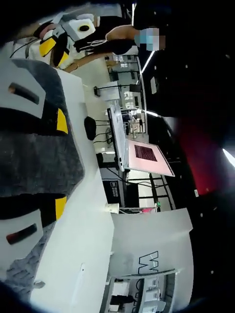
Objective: Open the folded towel by lifting each exposed corner and separating the folded layers until the towel lies flat within the target outline without major curled edges
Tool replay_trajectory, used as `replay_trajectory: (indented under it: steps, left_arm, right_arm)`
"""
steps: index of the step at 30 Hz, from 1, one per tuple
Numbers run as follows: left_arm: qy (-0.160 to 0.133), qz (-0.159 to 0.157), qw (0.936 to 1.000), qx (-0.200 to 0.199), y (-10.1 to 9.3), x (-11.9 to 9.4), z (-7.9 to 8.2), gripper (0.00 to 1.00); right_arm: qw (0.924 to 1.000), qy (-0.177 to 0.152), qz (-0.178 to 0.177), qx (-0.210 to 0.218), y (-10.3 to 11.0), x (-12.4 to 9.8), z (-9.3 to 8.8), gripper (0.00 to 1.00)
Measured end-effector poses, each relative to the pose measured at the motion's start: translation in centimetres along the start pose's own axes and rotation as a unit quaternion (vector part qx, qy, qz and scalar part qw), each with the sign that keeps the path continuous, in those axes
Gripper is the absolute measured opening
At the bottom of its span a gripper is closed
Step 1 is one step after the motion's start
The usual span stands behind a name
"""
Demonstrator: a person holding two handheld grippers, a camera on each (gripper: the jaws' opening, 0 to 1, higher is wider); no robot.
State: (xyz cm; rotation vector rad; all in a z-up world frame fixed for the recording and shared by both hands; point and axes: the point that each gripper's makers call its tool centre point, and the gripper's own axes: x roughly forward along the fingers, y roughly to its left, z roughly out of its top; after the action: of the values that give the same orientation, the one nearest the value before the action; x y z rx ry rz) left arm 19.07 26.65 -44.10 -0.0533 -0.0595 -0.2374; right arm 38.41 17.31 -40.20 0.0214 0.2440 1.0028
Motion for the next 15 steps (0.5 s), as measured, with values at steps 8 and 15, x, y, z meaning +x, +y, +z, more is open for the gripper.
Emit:
replay_trajectory:
  steps: [8,15]
  left_arm:
    - [0.000,-0.051,0.9987,0.004,-2.9,1.1,0.8,0.35]
    - [-0.005,-0.093,0.9955,0.017,-5.6,2.3,1.3,0.40]
  right_arm:
    - [0.9993,-0.022,-0.020,-0.024,0.3,-3.1,0.2,0.48]
    - [0.9979,-0.019,-0.031,-0.054,0.4,-5.0,-0.8,0.50]
